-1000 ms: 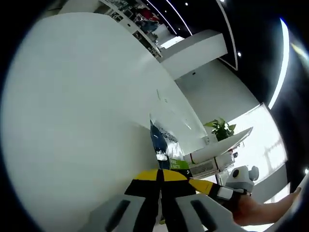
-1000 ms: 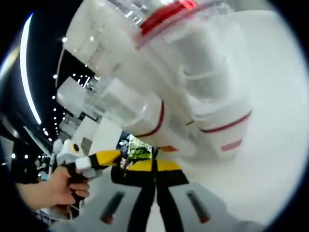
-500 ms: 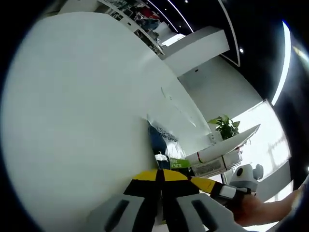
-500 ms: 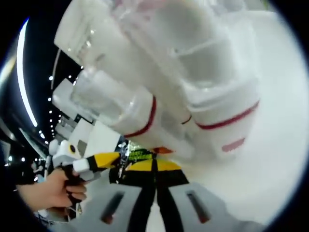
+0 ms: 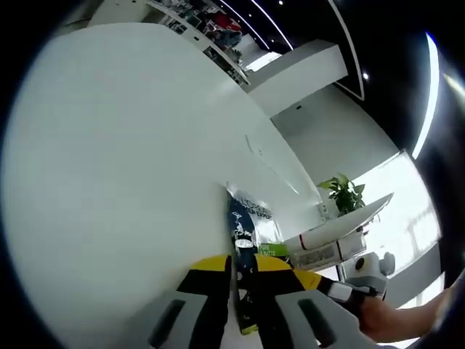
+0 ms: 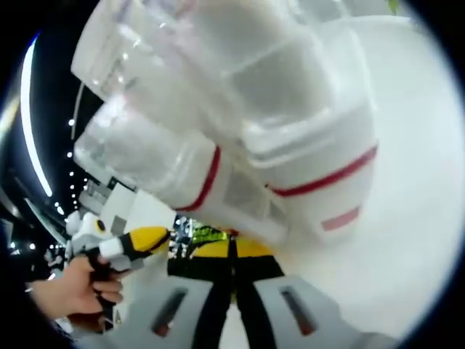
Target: Arrange the skincare products in the storage area until every visible bottle or jar stands upright without overlapping.
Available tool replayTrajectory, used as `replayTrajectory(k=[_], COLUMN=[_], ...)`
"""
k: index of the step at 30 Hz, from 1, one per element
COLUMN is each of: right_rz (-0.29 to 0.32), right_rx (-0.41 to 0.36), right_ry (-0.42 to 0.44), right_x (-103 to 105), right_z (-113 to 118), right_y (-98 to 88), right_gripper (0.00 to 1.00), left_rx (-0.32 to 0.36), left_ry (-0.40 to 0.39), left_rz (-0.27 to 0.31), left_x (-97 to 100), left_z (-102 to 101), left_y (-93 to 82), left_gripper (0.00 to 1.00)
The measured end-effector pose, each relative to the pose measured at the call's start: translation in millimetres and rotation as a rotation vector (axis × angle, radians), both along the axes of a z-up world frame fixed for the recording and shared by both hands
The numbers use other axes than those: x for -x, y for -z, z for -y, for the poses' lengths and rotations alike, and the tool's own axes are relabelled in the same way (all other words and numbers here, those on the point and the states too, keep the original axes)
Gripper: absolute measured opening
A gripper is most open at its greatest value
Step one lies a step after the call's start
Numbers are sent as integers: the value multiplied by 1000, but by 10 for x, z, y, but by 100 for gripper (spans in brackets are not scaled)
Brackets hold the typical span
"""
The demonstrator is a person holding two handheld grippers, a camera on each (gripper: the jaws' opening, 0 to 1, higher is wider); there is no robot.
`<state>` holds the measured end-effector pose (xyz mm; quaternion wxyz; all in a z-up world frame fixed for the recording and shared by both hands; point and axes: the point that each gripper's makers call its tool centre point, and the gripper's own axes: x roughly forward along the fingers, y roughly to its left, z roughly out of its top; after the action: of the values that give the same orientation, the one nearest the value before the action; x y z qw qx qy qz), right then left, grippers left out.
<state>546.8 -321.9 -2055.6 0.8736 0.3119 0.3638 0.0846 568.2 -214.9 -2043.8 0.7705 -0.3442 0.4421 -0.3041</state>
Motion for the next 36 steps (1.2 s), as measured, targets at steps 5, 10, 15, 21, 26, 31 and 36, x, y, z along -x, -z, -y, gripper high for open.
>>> replayTrajectory(k=[5,10,15,21,26,31,36], right_rz=[2,11,26,27,44,50,57], right_rx=[-15,-4,13,54,207,260,327], right_ry=[1,-4,-19,-61,-64,-64,-68], right_x=[-4,12,46,174,255,255,226], right_z=[-27,-28,-27,-4,195,198,230], right_y=[-9,-43,-103,-152,-205,-240,-232], right_gripper=[1,7,10,10,16,18,22], left_rx=[-10,-10,-14,-13,-17,-22,-25], left_ry=[12,14,14,4,3,11,12], left_rz=[0,1,1,-1,-4,-3,1], left_x=[27,51,74,131,196,279,346], left_z=[-17,-26,-36,-72,-86,-74,-105], left_y=[12,-10,-18,-44,-41,-54,-90], left_gripper=[11,11,11,11,11,11,11])
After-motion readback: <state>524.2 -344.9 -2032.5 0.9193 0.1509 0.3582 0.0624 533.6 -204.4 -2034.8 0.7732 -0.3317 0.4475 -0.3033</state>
